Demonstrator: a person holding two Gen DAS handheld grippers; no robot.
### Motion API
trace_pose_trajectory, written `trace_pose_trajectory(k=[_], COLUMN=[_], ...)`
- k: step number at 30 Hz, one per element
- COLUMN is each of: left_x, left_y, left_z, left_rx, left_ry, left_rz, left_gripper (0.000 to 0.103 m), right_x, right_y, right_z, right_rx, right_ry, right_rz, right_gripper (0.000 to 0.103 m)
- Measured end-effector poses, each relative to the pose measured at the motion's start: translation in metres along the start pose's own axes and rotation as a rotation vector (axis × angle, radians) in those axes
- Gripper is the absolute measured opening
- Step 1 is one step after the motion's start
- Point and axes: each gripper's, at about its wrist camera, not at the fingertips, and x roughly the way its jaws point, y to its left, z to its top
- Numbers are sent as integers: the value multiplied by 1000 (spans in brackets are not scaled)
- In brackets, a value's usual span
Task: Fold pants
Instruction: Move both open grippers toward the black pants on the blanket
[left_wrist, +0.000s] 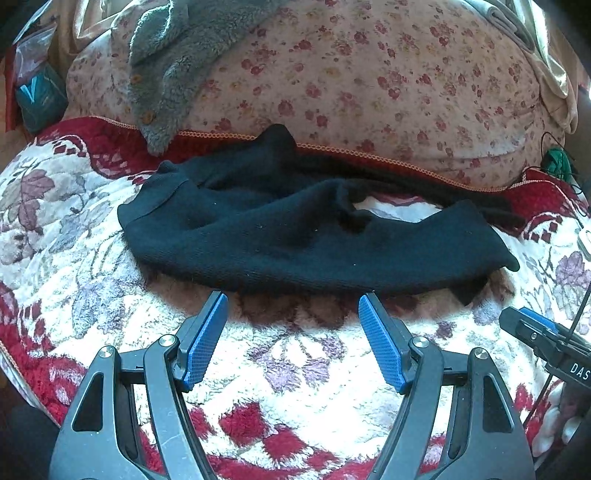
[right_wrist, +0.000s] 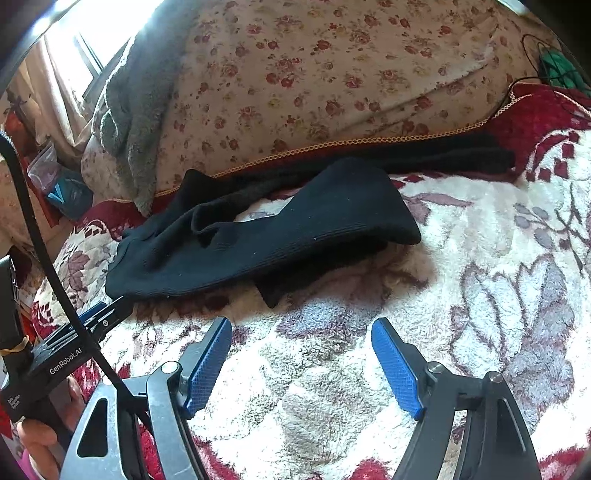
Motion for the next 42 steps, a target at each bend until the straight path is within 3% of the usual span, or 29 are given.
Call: trace_pose_trajectory(k=[15, 34, 42], left_x=[8, 11, 7], left_y=[5, 7, 42], left_z=[-1, -4, 5], left_rx=[1, -8, -90], left_ry=[14, 43, 43], left_rz=[8, -24, -23], left_gripper=[74, 74, 74], right_x=[7, 18, 18], right_y=[2, -24, -25], right_z=[1, 7, 16], right_rx=[-2, 53, 62], right_ry=[18, 42, 31], right_rz=[11, -17, -6], right_gripper=[77, 77, 77])
